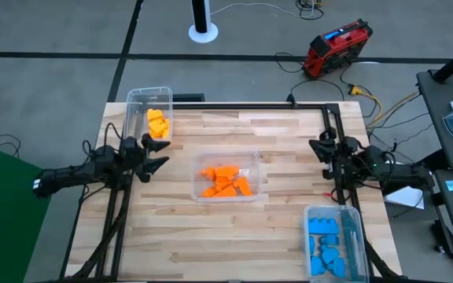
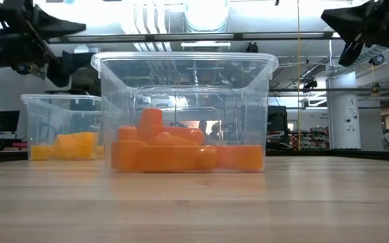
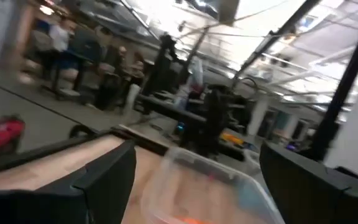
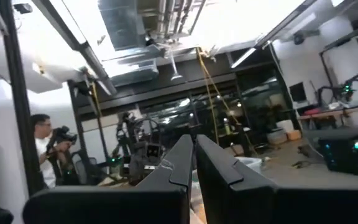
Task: Sort blocks
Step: Return to Home Position
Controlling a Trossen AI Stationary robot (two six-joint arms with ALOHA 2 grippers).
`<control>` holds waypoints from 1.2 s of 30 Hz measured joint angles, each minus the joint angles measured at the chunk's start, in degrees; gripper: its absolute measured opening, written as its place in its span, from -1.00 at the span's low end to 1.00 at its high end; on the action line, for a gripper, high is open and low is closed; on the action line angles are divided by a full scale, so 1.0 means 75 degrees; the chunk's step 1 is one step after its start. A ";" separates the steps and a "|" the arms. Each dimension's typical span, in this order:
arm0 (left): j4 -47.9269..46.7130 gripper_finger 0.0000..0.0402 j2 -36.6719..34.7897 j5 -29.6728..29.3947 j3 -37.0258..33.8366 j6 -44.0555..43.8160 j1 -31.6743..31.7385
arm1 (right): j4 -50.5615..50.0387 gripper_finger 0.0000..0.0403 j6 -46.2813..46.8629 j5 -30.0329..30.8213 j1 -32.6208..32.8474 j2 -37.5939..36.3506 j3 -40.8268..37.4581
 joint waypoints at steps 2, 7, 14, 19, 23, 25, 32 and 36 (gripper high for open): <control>0.0060 0.56 -0.0009 -0.0104 0.0001 0.0174 0.0000 | -0.0022 -0.94 -0.0002 0.0035 0.0000 0.0009 -0.0001; 0.0623 0.56 -0.0029 0.0113 0.0000 0.0347 0.0000 | -0.0472 -0.94 0.0399 0.0029 0.0003 0.0162 -0.0001; 0.0249 0.56 0.0012 0.0533 0.0038 0.0353 0.0000 | -0.0973 -0.94 0.0457 0.0029 0.0003 0.0431 -0.0001; 0.0340 0.56 0.0009 0.0533 0.0038 0.0292 0.0000 | -0.0984 -0.94 0.0455 0.0027 0.0003 0.0594 -0.0001; 0.0290 0.56 0.0012 0.0533 0.0041 0.0290 0.0000 | -0.0992 -0.94 0.0455 0.0027 0.0003 0.0669 -0.0001; 0.0277 0.56 0.0012 0.0534 0.0041 0.0290 0.0000 | -0.0989 -0.94 0.0455 0.0027 0.0003 0.0697 -0.0001; 0.0277 0.56 0.0018 0.0536 0.0047 0.0289 0.0000 | -0.0992 -0.94 0.0455 0.0026 0.0004 0.0697 -0.0001; 0.0277 0.56 0.0018 0.0535 0.0047 0.0289 0.0000 | -0.0992 -0.94 0.0455 0.0026 0.0005 0.0697 -0.0001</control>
